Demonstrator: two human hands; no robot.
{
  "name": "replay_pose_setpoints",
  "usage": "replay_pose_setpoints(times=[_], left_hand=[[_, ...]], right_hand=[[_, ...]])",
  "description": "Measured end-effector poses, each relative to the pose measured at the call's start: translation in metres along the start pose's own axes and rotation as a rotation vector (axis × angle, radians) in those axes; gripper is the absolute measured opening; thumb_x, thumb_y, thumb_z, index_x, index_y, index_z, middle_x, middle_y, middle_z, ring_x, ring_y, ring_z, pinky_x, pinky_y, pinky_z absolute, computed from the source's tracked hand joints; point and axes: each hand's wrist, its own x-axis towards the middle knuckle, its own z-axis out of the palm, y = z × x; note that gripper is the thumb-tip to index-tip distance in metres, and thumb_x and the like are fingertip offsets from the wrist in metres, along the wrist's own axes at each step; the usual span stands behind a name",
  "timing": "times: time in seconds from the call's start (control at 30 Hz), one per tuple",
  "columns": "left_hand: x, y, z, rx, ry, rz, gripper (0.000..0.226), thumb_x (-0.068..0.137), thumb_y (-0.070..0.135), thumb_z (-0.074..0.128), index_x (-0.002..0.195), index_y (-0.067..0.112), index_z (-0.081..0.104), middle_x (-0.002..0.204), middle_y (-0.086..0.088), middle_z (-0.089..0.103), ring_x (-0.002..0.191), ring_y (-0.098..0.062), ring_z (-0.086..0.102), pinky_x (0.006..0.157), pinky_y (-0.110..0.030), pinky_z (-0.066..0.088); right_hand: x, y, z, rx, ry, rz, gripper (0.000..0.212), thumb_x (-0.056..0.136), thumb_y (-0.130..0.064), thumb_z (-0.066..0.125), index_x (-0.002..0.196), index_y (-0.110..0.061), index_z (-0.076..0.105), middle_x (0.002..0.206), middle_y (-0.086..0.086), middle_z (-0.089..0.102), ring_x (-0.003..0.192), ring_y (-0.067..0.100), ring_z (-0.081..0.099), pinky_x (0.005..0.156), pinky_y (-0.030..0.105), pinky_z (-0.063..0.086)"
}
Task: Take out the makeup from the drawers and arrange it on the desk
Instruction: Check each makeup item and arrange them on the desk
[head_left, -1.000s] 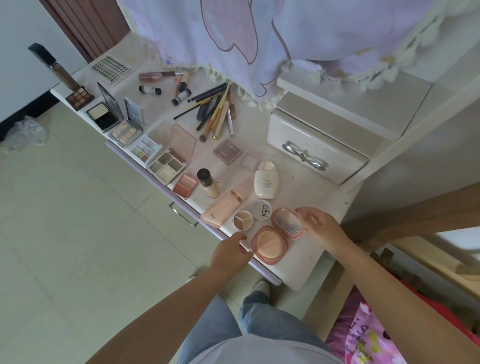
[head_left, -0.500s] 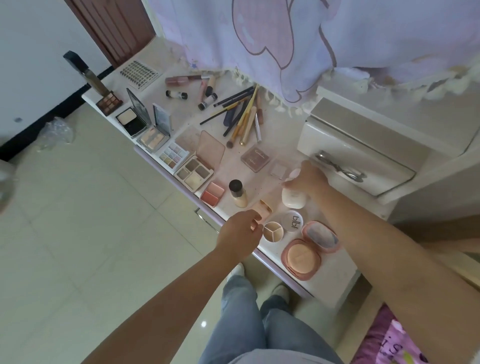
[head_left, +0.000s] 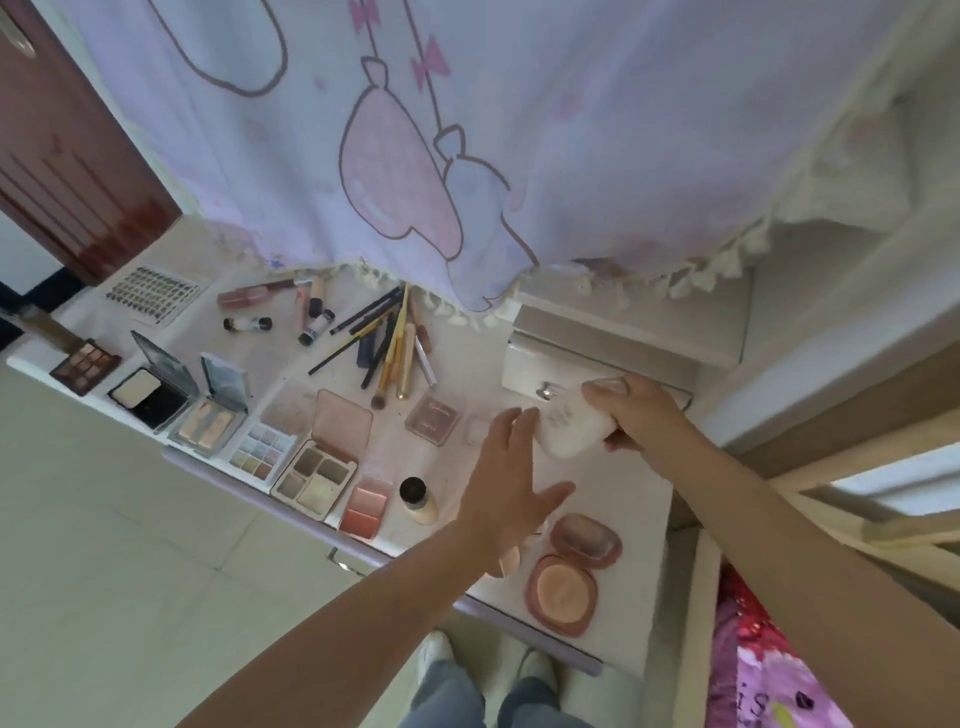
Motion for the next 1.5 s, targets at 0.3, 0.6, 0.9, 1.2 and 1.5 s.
replay_pose_setpoints(times=[0.3, 0.6, 0.9, 1.2, 1.5], left_hand=[[0.047, 0.094, -0.064, 0.215, 0.212, 0.709, 0.048, 0.056, 0.04, 0.07, 0.077, -0.002, 0.065, 0.07, -0.012, 0.066, 0.049, -0.02, 0.063, 0.037, -0.018, 0.042], [0.063, 0.15, -0.091, -0.119, 0.23, 0.539, 0.023, 0.071, 0.04, 0.068, 0.076, 0.028, 0.05, 0.063, 0.005, 0.056, 0.054, -0.019, 0.061, 0.052, -0.03, 0.051], [0.072, 0.165, -0.147, -0.515, -0.223, 0.221, 0.007, 0.087, 0.026, 0.055, 0.084, 0.021, 0.059, 0.077, 0.004, 0.064, 0.064, -0.004, 0.063, 0.062, -0.02, 0.053], [0.063, 0.145, -0.141, -0.157, 0.016, 0.289, 0.02, 0.072, 0.021, 0.074, 0.09, 0.02, 0.064, 0.078, 0.005, 0.063, 0.073, -0.015, 0.06, 0.06, -0.015, 0.045], [0.059, 0.143, -0.146, -0.48, -0.121, 0.147, 0.011, 0.077, 0.016, 0.069, 0.073, 0.024, 0.063, 0.075, 0.001, 0.064, 0.064, -0.004, 0.064, 0.059, -0.015, 0.054]], right_hand=[[-0.081, -0.06, -0.071, 0.173, 0.055, -0.023, 0.034, 0.091, -0.022, 0.036, 0.057, -0.017, 0.034, 0.032, -0.009, 0.026, 0.027, 0.006, 0.02, 0.032, 0.013, 0.014], [-0.108, -0.096, -0.098, 0.228, 0.187, -0.33, 0.032, 0.093, -0.014, 0.032, 0.061, -0.015, 0.035, 0.031, -0.013, 0.031, 0.027, 0.004, 0.023, 0.03, 0.014, 0.018], [-0.113, -0.113, -0.117, -0.144, 0.098, -0.875, 0.016, 0.094, -0.012, 0.042, 0.106, -0.014, 0.052, 0.066, -0.009, 0.051, 0.043, -0.002, 0.05, 0.044, 0.008, 0.037], [-0.091, -0.1, -0.114, 0.162, -0.078, -0.852, 0.029, 0.081, 0.009, 0.053, 0.068, -0.015, 0.063, 0.1, -0.004, 0.063, 0.087, 0.007, 0.063, 0.075, 0.017, 0.052], [-0.087, -0.109, -0.119, 0.129, -0.163, -0.891, 0.048, 0.072, 0.023, 0.054, 0.09, -0.019, 0.067, 0.083, -0.011, 0.073, 0.08, 0.0, 0.066, 0.072, 0.014, 0.052]])
